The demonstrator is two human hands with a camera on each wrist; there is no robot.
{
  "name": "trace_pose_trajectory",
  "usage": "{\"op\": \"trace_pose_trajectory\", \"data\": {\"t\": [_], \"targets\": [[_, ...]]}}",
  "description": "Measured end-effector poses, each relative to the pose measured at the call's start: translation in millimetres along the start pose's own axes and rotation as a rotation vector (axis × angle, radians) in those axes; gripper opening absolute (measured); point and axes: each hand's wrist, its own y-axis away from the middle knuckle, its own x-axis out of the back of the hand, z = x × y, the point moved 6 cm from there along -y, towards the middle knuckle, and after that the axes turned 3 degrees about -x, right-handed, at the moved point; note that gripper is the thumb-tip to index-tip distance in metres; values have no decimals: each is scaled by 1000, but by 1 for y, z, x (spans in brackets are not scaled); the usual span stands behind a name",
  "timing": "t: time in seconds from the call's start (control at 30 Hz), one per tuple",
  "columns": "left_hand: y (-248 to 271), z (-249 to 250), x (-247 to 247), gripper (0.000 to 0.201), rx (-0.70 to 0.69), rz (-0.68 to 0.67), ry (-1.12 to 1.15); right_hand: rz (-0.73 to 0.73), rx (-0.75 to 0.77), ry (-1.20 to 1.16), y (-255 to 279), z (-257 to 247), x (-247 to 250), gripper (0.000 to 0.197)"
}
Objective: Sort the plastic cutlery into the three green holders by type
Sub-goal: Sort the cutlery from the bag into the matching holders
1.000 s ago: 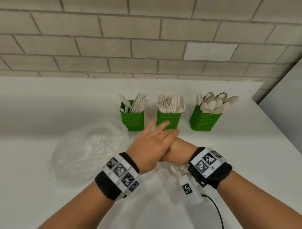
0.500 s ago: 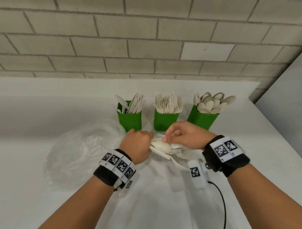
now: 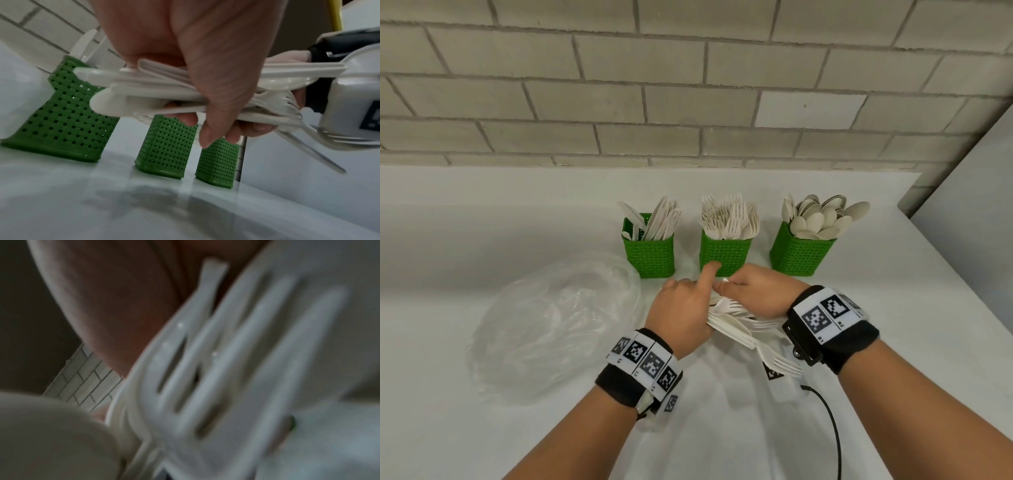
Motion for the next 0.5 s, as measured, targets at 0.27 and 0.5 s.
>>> {"op": "trace_pose_trajectory", "data": {"t": [0.27,0.5], "targets": [[-2,8,7,23,-92,-85,-105,-198,-114,-12,1,9,-12,43],[4,-14,1,17,-5,-92,68,32,-135,-410,2,42,17,59]]}}
